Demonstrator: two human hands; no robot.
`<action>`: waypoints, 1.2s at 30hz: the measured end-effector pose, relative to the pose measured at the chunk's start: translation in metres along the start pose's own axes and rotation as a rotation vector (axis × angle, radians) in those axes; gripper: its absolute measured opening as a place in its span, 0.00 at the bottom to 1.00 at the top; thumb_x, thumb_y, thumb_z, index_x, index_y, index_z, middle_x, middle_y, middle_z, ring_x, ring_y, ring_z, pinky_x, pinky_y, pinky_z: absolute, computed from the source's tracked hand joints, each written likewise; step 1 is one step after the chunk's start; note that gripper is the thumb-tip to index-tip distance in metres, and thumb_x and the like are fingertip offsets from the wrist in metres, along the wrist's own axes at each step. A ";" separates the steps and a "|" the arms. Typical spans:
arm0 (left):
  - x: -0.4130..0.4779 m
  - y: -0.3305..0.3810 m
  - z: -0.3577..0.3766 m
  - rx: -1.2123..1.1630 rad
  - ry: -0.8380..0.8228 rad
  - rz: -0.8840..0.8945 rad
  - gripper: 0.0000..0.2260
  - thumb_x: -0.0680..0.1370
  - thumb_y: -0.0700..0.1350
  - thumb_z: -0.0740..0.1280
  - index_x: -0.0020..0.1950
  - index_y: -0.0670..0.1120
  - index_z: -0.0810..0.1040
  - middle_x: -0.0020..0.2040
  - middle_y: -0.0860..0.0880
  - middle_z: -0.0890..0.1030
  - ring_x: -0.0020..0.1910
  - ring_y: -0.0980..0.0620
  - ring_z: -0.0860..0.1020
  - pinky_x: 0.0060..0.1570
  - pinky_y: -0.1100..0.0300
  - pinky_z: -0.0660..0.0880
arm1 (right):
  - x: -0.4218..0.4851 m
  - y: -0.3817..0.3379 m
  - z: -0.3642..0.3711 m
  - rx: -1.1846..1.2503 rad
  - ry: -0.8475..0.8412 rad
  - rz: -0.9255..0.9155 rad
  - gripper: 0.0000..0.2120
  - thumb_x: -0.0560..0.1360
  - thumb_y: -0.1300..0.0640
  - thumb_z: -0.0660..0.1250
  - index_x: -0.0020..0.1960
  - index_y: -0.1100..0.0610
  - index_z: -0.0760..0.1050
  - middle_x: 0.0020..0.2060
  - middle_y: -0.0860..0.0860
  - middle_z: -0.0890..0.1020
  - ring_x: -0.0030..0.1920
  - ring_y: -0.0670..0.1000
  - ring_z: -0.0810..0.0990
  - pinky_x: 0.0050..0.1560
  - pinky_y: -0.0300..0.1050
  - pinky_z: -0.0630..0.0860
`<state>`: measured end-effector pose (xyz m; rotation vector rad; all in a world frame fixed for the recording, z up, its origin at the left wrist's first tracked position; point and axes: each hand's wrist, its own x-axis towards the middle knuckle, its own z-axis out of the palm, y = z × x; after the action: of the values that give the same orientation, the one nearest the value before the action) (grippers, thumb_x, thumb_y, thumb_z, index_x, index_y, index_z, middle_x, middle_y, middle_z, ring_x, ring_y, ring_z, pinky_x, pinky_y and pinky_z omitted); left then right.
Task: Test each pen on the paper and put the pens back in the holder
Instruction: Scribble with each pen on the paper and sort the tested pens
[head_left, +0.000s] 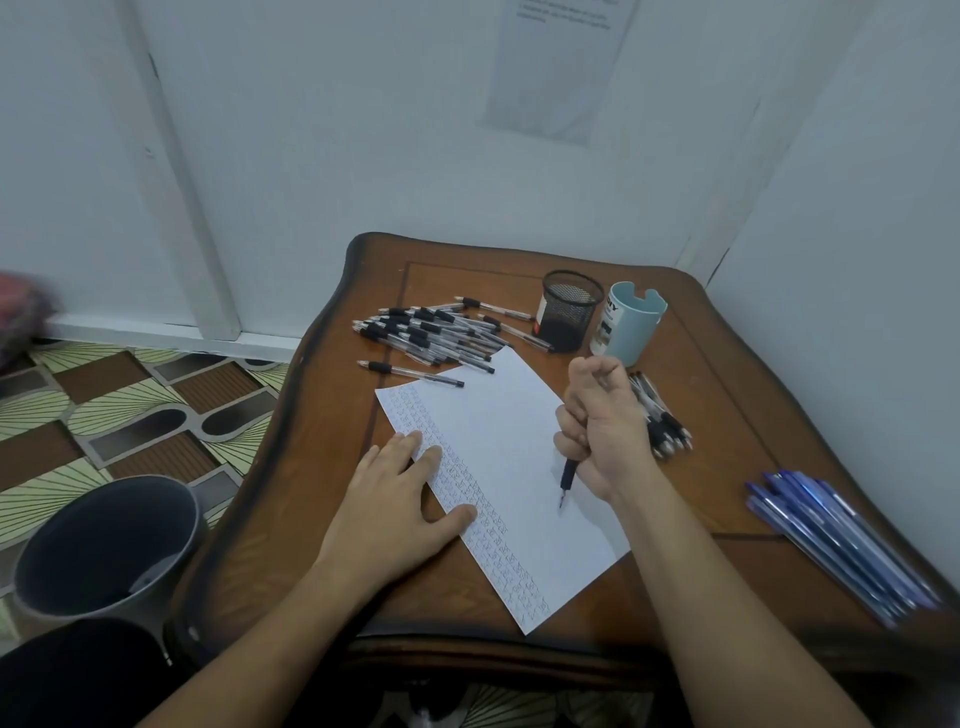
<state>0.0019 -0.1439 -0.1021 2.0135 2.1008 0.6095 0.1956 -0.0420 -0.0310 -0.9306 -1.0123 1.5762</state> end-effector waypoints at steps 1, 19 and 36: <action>0.000 0.000 0.000 -0.001 0.000 0.001 0.43 0.66 0.74 0.48 0.74 0.51 0.67 0.77 0.49 0.61 0.76 0.53 0.55 0.74 0.53 0.46 | -0.003 -0.001 0.000 0.024 -0.008 -0.011 0.09 0.74 0.48 0.68 0.46 0.51 0.71 0.24 0.48 0.64 0.23 0.45 0.59 0.22 0.36 0.57; 0.001 -0.001 0.001 0.035 -0.028 0.003 0.42 0.67 0.74 0.48 0.74 0.52 0.65 0.77 0.49 0.60 0.76 0.52 0.55 0.74 0.53 0.46 | -0.036 0.044 -0.030 -0.429 -0.213 -0.033 0.11 0.78 0.53 0.67 0.40 0.58 0.75 0.29 0.54 0.79 0.28 0.49 0.74 0.29 0.43 0.68; 0.001 0.000 0.001 0.038 -0.016 -0.002 0.42 0.67 0.74 0.49 0.74 0.51 0.66 0.76 0.48 0.62 0.76 0.51 0.57 0.74 0.53 0.46 | -0.042 0.062 -0.027 -0.744 -0.180 -0.120 0.22 0.70 0.61 0.71 0.24 0.52 0.62 0.23 0.45 0.65 0.28 0.44 0.65 0.32 0.42 0.63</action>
<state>0.0023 -0.1433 -0.1027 2.0291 2.1204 0.5555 0.2084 -0.0879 -0.0950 -1.1964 -1.8112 1.1956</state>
